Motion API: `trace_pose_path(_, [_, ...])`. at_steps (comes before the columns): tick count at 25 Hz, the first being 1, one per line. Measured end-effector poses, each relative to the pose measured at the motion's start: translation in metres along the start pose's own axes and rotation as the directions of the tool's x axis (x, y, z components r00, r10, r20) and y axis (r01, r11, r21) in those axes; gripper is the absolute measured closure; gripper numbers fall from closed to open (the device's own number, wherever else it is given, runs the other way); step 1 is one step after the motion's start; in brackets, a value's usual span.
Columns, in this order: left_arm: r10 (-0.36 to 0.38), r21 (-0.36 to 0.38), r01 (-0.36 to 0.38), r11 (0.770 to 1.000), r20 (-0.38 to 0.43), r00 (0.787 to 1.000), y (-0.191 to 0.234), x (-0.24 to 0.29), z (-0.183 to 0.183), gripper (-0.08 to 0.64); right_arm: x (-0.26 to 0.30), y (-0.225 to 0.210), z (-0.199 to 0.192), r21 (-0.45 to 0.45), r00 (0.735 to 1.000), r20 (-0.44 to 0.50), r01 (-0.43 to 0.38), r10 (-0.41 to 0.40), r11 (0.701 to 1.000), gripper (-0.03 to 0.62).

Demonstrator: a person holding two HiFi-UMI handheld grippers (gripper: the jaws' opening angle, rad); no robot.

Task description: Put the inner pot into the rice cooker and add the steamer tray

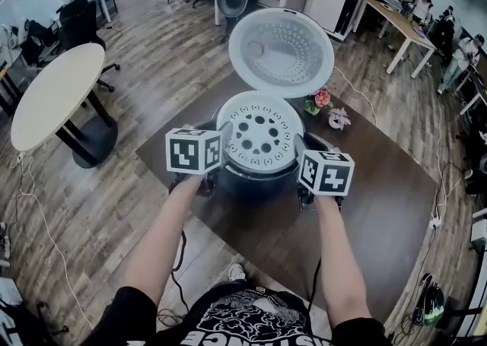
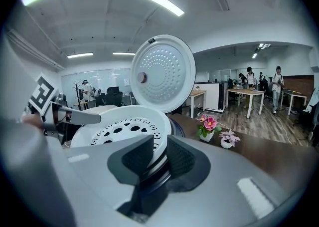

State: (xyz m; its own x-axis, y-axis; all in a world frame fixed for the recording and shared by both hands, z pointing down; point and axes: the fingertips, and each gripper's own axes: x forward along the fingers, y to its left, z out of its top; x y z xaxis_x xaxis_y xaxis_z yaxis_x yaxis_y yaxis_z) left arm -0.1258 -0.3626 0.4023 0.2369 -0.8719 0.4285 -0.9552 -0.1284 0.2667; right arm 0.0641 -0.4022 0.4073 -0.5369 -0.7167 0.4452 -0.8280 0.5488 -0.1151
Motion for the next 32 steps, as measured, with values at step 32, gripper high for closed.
trace_pose_path(32, [-0.084, 0.197, 0.066, 0.978, 0.082, 0.993, -0.12, -0.006, 0.022, 0.36, -0.119, -0.075, -0.001, 0.059, 0.983, 0.143, 0.105, -0.112, 0.993, 0.547])
